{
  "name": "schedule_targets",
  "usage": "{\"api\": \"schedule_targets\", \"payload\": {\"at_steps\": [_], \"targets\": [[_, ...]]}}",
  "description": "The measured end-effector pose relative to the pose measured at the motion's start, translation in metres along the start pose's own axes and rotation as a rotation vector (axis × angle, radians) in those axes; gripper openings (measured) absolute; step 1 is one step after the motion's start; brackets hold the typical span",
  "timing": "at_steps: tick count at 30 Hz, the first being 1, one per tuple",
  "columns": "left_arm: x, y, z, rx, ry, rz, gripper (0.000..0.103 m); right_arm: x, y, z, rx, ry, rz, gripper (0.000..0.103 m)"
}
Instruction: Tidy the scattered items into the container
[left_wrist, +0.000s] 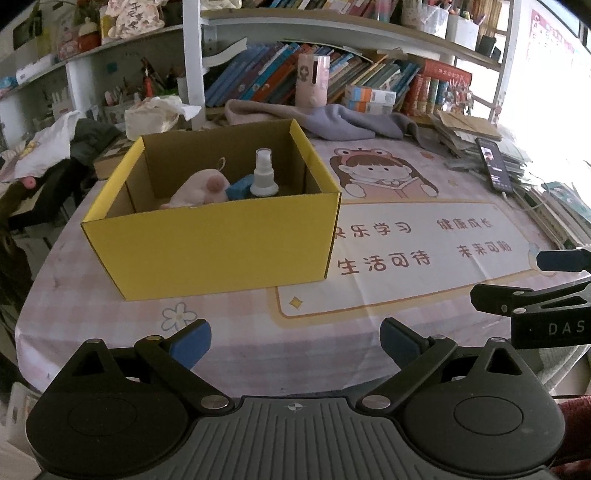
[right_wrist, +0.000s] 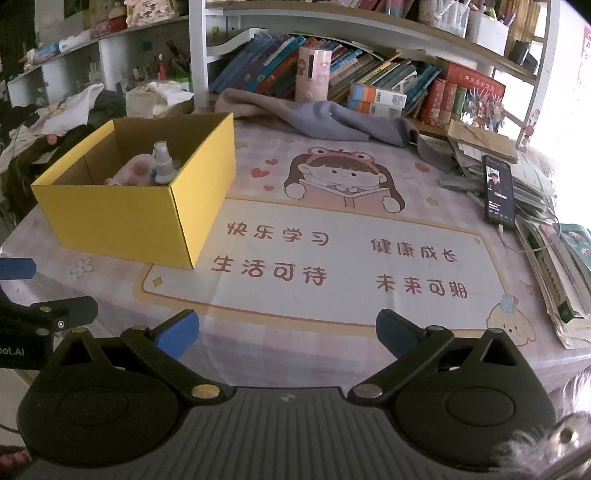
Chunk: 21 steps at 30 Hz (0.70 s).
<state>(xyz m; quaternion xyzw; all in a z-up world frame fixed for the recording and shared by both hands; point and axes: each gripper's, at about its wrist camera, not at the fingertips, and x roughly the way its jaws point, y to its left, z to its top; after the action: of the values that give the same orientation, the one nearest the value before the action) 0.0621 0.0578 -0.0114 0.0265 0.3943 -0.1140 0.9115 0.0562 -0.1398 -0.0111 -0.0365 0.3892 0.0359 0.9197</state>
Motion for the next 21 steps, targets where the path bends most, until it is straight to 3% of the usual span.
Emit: {"api": "schedule_targets", "payload": {"at_steps": [21], "targets": [[0.0028,-0.0070,0.0002,0.010,0.009,-0.023,0.100,-0.0010,-0.0054,-0.0042,0.012,0.014,-0.007,0.103]]}}
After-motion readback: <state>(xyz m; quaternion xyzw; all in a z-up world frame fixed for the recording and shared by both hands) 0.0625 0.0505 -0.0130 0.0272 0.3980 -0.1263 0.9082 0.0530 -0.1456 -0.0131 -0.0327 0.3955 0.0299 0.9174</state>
